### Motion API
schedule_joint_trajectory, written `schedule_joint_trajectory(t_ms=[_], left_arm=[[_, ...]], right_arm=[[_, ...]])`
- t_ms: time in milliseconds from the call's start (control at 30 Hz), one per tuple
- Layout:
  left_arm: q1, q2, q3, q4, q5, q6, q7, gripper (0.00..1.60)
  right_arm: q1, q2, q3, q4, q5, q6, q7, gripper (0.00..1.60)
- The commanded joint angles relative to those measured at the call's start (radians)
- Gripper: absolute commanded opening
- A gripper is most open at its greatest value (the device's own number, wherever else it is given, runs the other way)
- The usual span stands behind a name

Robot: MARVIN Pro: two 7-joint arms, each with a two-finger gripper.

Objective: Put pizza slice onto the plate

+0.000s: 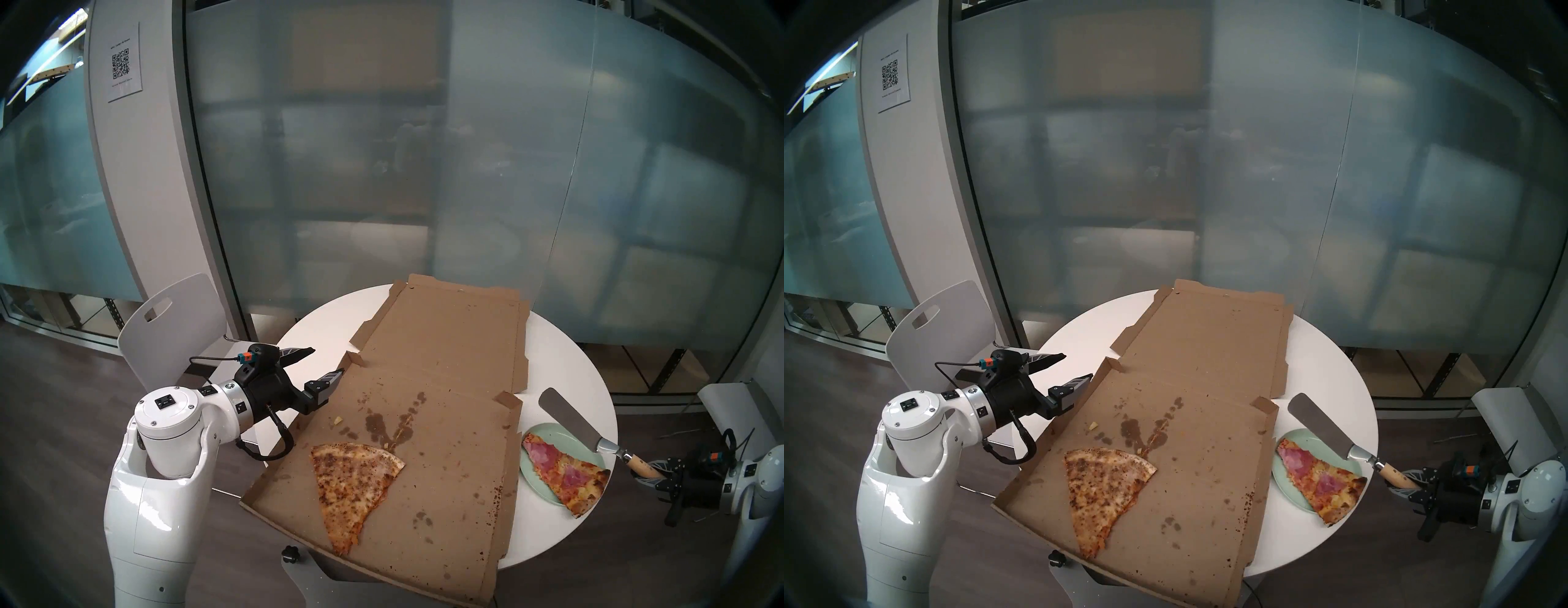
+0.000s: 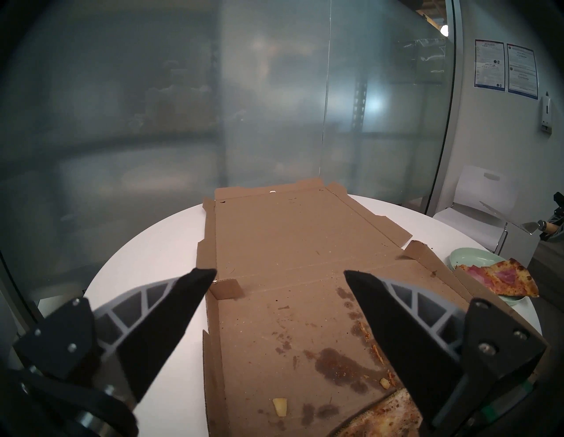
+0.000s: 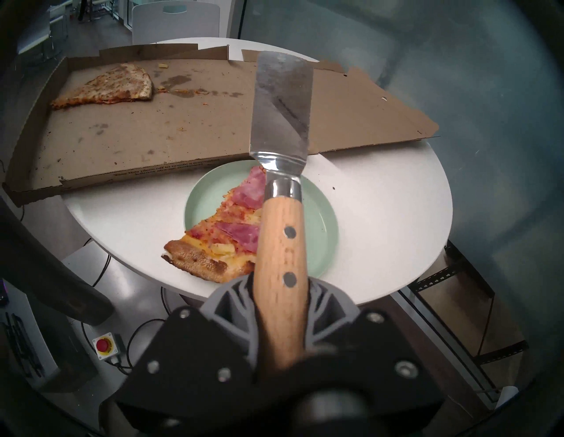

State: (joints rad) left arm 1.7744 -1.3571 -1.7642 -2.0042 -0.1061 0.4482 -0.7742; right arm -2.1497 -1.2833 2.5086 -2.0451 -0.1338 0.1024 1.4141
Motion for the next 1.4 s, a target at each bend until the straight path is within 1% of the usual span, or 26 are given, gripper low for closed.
schedule_joint_trajectory(t_ms=[0,233,500,767,1133,1367], left_arm=[[0.001,-0.003,-0.005,-0.028,-0.005,-0.005,-0.001,1.60],[0.003,-0.004,-0.007,-0.033,-0.003,-0.005,-0.001,1.60],[0.007,-0.004,-0.013,-0.037,-0.001,-0.005,-0.002,1.60],[0.007,-0.005,-0.013,-0.037,0.000,-0.005,-0.003,1.60],[0.007,-0.006,-0.014,-0.037,0.001,-0.005,-0.004,1.60],[0.007,-0.007,-0.014,-0.037,0.002,-0.005,-0.005,1.60]], right_arm=[[0.002,-0.015,-0.019,-0.049,-0.004,0.008,-0.007,0.00],[0.001,-0.034,-0.070,-0.076,-0.022,0.014,-0.014,0.00],[0.000,-0.047,-0.113,-0.101,-0.044,0.021,-0.021,0.00],[-0.004,-0.055,-0.143,-0.110,-0.064,0.019,-0.020,0.00],[-0.013,-0.069,-0.220,-0.141,-0.110,0.013,-0.021,0.00],[-0.015,-0.082,-0.248,-0.158,-0.125,0.016,-0.024,0.00]])
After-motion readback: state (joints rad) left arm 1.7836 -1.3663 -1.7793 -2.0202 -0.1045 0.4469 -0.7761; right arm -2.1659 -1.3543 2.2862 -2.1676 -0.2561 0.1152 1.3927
